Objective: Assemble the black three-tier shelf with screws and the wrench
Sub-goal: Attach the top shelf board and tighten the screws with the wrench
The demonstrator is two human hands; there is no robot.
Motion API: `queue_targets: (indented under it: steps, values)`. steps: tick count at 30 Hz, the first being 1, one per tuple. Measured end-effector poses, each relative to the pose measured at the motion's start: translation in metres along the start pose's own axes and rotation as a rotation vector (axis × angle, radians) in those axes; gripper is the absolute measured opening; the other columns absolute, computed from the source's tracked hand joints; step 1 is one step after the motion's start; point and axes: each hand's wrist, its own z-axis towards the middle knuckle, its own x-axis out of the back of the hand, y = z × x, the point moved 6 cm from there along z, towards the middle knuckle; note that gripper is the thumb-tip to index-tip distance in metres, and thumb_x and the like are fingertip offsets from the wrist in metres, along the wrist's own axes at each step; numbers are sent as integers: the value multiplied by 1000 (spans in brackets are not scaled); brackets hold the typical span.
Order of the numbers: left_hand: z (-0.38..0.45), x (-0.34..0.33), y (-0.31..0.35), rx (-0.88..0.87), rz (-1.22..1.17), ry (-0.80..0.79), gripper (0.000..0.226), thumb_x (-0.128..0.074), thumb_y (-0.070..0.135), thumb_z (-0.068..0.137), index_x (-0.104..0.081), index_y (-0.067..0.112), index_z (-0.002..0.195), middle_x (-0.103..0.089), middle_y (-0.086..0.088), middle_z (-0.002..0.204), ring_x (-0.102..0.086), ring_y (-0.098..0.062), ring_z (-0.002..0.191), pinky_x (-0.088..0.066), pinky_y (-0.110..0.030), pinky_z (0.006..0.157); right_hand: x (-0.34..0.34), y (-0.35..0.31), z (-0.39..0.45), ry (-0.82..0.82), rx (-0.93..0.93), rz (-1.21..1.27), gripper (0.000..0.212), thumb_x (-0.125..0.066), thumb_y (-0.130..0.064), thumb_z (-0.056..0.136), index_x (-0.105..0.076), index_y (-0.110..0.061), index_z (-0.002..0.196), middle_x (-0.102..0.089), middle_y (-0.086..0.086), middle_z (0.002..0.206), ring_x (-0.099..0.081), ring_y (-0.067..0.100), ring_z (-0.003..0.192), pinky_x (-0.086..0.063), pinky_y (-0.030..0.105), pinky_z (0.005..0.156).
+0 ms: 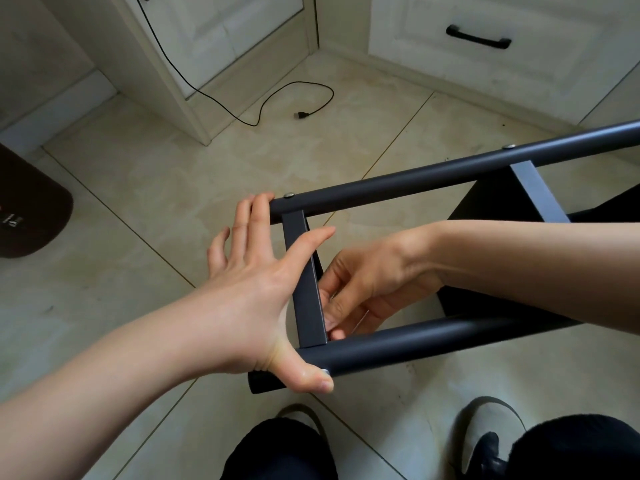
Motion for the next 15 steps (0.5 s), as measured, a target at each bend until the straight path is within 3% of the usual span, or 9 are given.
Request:
queue_targets:
  steps: [8, 15]
  values:
    - [-2, 0, 2, 5, 4, -8, 140, -42, 85, 12, 26, 60, 131, 48, -7, 144, 54, -23, 131, 13, -52, 118, -2, 6, 4, -56, -75, 29, 19, -56, -4, 96, -71, -8, 85, -69, 4, 77, -63, 9, 65, -57, 22, 68]
    - [-2, 0, 2, 0, -7, -27, 139, -42, 86, 12, 28, 59, 130, 49, -9, 145, 57, -24, 129, 14, -53, 117, -6, 13, 10, -28, -147, -45, 22, -52, -20, 101, -63, -7, 86, -61, 4, 78, -55, 11, 69, -48, 23, 67]
